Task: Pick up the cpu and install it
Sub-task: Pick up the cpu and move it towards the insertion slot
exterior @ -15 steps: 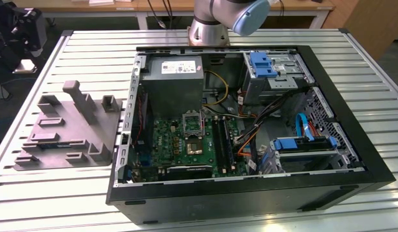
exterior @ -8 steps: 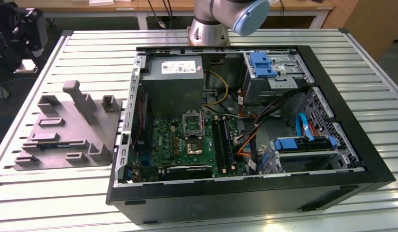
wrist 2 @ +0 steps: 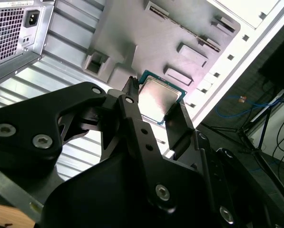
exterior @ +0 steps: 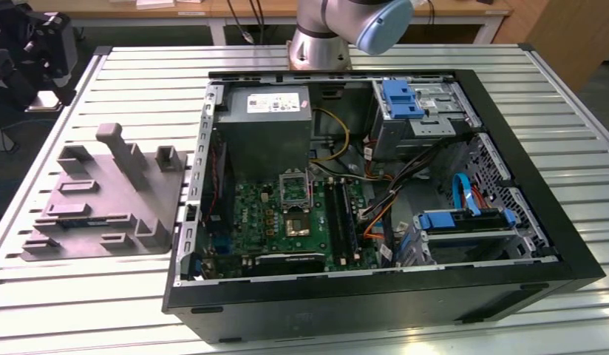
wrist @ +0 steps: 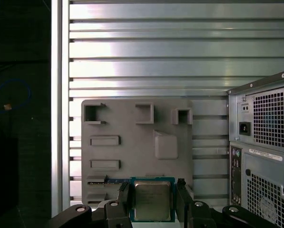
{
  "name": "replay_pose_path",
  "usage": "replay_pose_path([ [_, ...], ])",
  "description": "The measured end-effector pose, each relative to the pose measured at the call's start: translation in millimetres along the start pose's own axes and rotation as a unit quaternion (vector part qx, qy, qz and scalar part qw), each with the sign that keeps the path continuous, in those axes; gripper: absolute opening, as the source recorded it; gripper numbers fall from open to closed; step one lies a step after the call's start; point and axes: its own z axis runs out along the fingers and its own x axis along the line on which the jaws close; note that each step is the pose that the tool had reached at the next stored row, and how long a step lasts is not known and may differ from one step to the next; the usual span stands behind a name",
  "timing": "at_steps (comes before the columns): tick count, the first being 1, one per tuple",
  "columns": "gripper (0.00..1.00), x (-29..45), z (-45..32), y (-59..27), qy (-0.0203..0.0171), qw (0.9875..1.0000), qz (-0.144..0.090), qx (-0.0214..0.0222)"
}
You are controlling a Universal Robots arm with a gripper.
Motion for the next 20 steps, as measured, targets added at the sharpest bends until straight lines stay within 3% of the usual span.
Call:
replay_pose_path([
  [20, 0.47, -4.2, 0.0, 0.1, 0.0001, 1.0, 0.0, 0.0],
])
